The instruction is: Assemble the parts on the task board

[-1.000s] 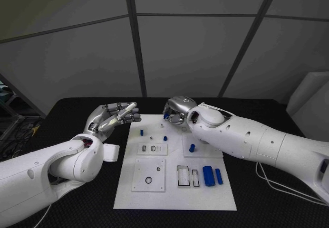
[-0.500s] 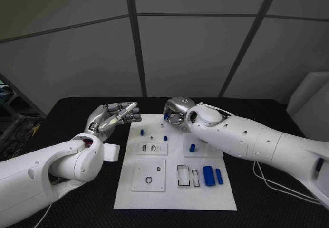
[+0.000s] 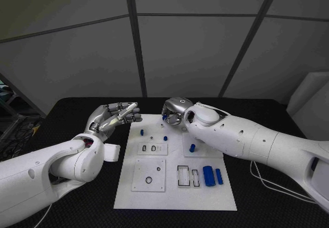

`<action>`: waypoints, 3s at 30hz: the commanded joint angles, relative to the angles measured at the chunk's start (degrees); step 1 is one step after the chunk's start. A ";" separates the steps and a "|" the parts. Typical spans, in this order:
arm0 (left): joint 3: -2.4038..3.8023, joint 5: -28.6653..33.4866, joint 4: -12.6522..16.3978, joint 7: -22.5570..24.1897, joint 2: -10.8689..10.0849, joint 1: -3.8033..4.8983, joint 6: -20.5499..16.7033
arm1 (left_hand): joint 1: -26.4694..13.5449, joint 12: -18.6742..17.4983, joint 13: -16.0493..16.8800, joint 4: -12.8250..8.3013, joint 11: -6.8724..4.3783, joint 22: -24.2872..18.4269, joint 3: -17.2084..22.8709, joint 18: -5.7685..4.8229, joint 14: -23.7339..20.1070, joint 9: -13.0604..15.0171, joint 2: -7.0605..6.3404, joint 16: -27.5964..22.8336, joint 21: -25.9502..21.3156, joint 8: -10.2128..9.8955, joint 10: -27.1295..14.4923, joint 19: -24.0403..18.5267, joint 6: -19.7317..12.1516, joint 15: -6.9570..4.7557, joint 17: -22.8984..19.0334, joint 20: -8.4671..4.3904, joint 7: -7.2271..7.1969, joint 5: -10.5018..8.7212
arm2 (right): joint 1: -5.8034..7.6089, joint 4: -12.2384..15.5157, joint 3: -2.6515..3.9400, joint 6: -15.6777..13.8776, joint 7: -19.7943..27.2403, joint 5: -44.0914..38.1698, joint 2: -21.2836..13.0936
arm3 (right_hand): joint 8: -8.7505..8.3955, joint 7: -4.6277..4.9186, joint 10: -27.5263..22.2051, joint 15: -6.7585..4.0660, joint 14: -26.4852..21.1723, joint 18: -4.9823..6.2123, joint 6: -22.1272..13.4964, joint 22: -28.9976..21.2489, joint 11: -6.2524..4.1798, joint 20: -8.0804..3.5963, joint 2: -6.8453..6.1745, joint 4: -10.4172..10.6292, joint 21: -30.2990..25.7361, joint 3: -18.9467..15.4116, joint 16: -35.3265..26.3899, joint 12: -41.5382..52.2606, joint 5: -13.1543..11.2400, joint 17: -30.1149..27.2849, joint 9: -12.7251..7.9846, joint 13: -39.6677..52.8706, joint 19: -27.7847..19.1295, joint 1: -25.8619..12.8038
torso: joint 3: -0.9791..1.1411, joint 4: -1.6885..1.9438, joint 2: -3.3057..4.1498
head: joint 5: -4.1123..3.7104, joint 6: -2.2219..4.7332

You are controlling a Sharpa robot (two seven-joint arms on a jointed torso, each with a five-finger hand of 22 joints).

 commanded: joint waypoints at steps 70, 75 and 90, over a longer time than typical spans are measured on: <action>0.06 -2.45 -1.34 -0.45 0.10 0.11 1.79 | 1.31 -1.19 -0.08 -1.70 0.21 -0.51 0.65 0.39 -0.17 -0.05 0.87 -1.42 -0.72 -0.88 0.42 0.36 0.37 0.19 0.33 0.12 -0.24 -0.23 | 0.73 10.78 0.11 7.11 -5.79 17.01 -17.23 | 6.40 0.20 10.69 0.11 5.09 -3.59 -12.99 15.36 -0.84 0.28 -1.31 14.36 8.70 -25.41 11.99 71.10 7.16 22.25 1.25 68.68 7.46 4.28 | 1.11 -2.09 -0.40 | 0.15 -0.65; 0.06 -2.46 -1.37 -0.44 0.16 0.11 1.78 | 1.31 -1.19 -0.08 -1.70 0.21 -0.51 0.65 0.39 -0.17 -0.05 0.87 -1.42 -0.72 -0.88 0.42 0.36 0.37 0.19 0.33 0.12 -0.24 -0.23 | 0.73 10.01 0.10 7.63 -6.00 16.97 -16.33 | 6.53 0.19 10.78 0.12 5.11 -3.61 -12.94 15.46 -0.86 0.29 -1.15 14.36 8.76 -25.38 12.03 71.31 7.17 22.36 1.27 68.91 7.50 4.40 | 1.15 -2.05 -0.37 | 0.24 -0.79; 0.06 -2.46 -1.51 -0.39 0.21 0.11 1.73 | 1.33 -1.26 -0.09 -1.76 0.23 -0.53 0.69 0.39 -0.16 -0.06 0.89 -1.48 -0.74 -0.93 0.40 0.38 0.36 0.20 0.35 0.12 -0.20 -0.24 | 0.72 7.99 0.10 9.04 -6.36 16.97 -14.67 | 6.91 0.17 10.98 0.12 5.14 -3.65 -12.86 15.72 -0.87 0.31 -0.46 14.24 8.92 -25.16 12.13 71.87 7.14 22.59 1.32 69.52 7.57 4.98 | 1.16 -2.13 -0.35 | 0.35 -1.28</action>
